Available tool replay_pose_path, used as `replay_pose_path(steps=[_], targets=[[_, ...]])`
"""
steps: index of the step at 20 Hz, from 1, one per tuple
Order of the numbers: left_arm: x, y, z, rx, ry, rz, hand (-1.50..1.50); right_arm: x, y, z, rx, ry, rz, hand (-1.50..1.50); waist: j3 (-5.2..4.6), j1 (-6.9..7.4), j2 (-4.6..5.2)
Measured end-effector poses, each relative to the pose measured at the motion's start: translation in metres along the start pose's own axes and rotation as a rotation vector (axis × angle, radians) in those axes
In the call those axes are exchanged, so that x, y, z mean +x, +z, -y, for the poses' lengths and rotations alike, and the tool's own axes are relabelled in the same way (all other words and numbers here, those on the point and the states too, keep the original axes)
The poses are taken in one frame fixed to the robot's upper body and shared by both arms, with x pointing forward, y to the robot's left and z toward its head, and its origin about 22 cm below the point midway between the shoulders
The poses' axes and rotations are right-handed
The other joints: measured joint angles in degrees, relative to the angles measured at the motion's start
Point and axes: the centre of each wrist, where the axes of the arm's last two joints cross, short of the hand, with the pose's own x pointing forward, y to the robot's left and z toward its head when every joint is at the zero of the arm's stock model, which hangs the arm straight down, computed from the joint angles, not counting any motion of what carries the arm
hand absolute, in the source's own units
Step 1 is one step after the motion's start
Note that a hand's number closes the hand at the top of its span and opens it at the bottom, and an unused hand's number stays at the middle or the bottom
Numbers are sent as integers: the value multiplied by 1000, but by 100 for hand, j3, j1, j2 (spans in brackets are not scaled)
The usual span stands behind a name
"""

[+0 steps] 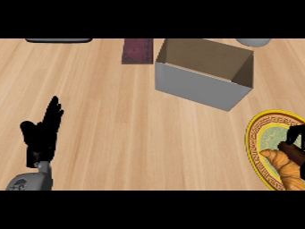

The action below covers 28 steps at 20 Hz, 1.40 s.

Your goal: Pick the sweet potato from the plate and place it in the cardboard box

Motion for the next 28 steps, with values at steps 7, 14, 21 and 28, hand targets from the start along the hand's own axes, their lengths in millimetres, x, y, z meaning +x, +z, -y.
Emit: replay_pose_path(steps=[7, 14, 21, 28], targets=[[1, -1, 8, -29, -5, 7, 0, 147, 11, -17, 14, 49, 242, 150, -112, 176, -56], [0, -7, 7, -25, -8, 5, 0, 274, 69, -18, -34, 20, 385, 150, 25, 191, -4], [2, -6, 8, -17, -10, 5, 0, 333, 146, 21, -177, -68, 450, 150, 72, 127, 6], [-1, -4, 8, -9, -3, 3, 0, 335, 187, 80, -360, -203, 526, 150, 76, 85, 7]])
